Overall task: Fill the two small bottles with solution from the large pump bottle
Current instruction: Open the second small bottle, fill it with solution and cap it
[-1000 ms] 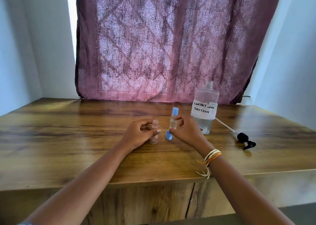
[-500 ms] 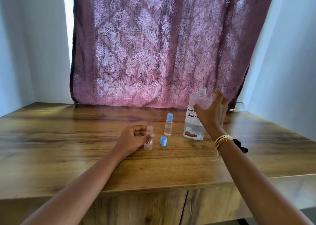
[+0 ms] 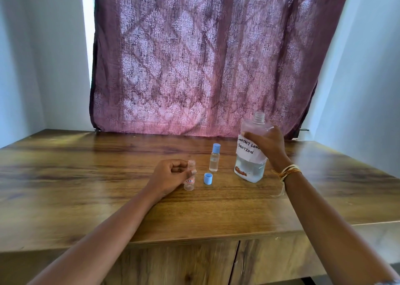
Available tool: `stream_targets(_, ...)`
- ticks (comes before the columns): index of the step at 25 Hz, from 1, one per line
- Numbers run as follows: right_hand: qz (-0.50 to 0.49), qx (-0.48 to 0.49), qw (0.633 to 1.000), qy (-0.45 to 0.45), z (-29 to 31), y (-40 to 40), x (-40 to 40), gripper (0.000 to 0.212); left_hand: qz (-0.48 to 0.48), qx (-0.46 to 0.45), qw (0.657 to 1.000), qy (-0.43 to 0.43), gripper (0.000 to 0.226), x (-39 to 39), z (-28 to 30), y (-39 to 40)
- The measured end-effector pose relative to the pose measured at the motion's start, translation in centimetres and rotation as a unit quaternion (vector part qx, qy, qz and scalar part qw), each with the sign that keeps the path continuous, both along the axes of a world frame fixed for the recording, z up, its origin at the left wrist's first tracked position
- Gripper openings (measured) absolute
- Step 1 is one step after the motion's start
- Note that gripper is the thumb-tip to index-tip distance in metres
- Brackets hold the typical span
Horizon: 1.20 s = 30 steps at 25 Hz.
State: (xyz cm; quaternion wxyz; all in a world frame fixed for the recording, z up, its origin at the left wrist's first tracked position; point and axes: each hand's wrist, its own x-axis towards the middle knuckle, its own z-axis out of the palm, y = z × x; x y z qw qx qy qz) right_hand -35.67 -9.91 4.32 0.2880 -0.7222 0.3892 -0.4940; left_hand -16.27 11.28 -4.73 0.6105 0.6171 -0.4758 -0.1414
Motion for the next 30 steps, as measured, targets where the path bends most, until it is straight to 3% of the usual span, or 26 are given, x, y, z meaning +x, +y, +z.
stream_targets(6, 0.040, 0.014, 0.996, -0.073, -0.7, 2.0, -0.9, 0.071, -0.030, 0.019, 0.999, 0.011, 0.053, -0.3, 0.0, 0.2)
stream_targets(10, 0.066, -0.095, 0.992, -0.059, -0.9, 4.7, -1.2, 0.070, -0.080, 0.020, 0.996, 0.038, 0.023, -1.2, 0.5, 0.2)
stream_targets(18, 0.104, -0.299, 0.947, 0.044, -4.3, 6.8, -1.8, 0.066, -0.118, 0.002, 0.991, 0.055, 0.018, -3.3, 1.2, 0.9)
stream_targets(30, 0.083, -0.428, 0.887, 0.149, -6.0, 6.3, 0.4, 0.060, -0.127, -0.006, 0.991, 0.036, 0.017, -3.6, 0.9, 0.6)
